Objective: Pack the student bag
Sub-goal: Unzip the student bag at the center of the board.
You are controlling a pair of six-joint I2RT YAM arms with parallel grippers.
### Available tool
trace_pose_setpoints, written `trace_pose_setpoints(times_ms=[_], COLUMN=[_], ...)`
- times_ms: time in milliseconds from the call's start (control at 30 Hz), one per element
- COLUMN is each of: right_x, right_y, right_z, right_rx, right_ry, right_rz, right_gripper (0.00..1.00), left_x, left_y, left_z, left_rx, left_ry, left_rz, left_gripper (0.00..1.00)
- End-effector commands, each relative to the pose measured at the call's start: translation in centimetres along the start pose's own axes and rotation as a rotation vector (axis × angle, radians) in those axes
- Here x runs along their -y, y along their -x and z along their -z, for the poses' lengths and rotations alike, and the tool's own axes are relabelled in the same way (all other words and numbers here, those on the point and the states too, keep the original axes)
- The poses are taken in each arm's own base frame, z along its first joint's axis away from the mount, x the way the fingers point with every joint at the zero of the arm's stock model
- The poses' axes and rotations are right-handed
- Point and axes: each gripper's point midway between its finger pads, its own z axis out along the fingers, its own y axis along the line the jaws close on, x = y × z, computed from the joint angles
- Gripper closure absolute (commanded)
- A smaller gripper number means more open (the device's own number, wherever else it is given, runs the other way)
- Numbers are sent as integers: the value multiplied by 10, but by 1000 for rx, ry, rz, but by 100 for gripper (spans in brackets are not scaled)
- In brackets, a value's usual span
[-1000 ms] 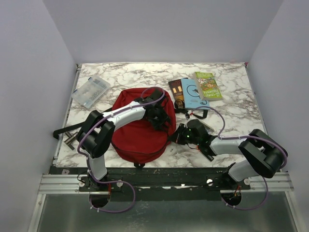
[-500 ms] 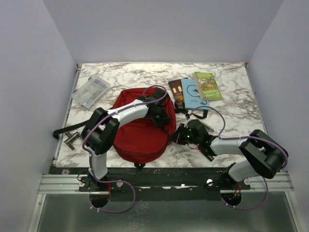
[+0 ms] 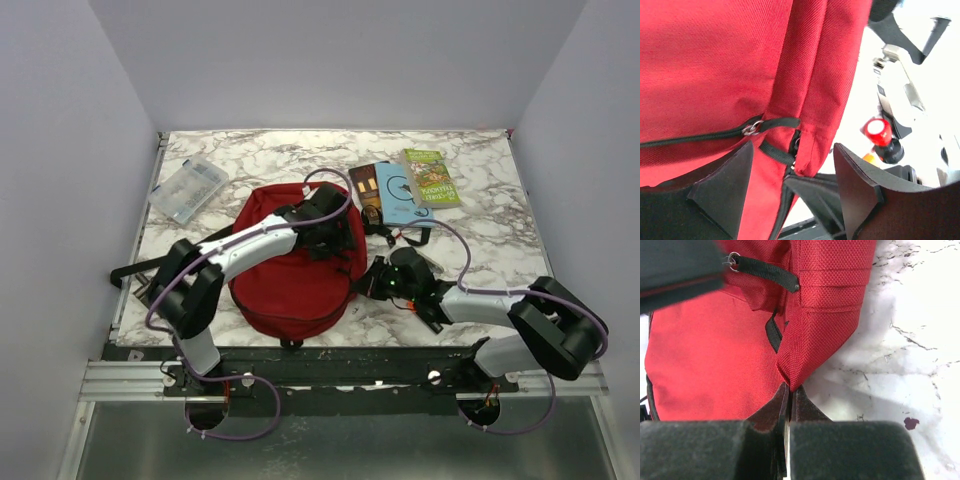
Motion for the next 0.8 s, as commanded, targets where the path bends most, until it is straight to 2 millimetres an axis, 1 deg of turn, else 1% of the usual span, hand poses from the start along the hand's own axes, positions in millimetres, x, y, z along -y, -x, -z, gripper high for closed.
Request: trace_pose_setpoints(times_ms=[0,33,67,100,133,167,200,233,267,300,333,367,433,467,500,600,667,767], right_x=[0,2,-1,-2,-8,-14,-19,-25,-28,-32,-36,-41,-57,-57,-61,-63,-58,-52], right_y=[3,5,11,16,22,29,38,46,50,55,61,67,84,91,98,106,108,97], right_z=[11,14,18,23,27,31,35,39,42,44,46,45,41,37,34,18,8,-9], right_rx=[0,-13,-9,-11,-7,2,22,45,53,64,77,96,137,149,153,134,109,25], right_ry=[-14,-45,-64,-81,-77,-72,-77,-74,-75,-69,-60,-46,-16,-39,-39,-53,-68,-34], right_rz=[73,89,120,149,188,217,244,261,290,320,344,384,444,470,512,620,700,777], right_gripper=[97,90,85,83,80,78,72,62,55,49,46,45,45,45,45,45,45,45], left_x=[8,5,2,-4,-7,-14,-19,-25,-26,-30,-31,-33,-35,-35,-34,-37,-40,-46], left_y=[27,25,22,20,17,15,16,15,13,10,10,8,2,-2,-6,-26,-37,-56], left_z=[55,62,69,75,81,86,91,96,101,105,110,113,119,122,124,120,114,101], left_rx=[167,164,163,170,163,167,170,173,165,156,157,152,151,147,137,81,48,1], left_ry=[-115,-132,-153,-162,-188,-197,-214,-237,-272,-302,-326,-343,-376,-393,-415,-473,-493,-490], left_rz=[-234,-244,-252,-258,-259,-252,-240,-226,-217,-208,-203,-202,-210,-215,-215,-192,-179,-183], left_gripper=[29,29,28,28,27,25,22,19,17,16,14,13,11,11,11,10,11,11])
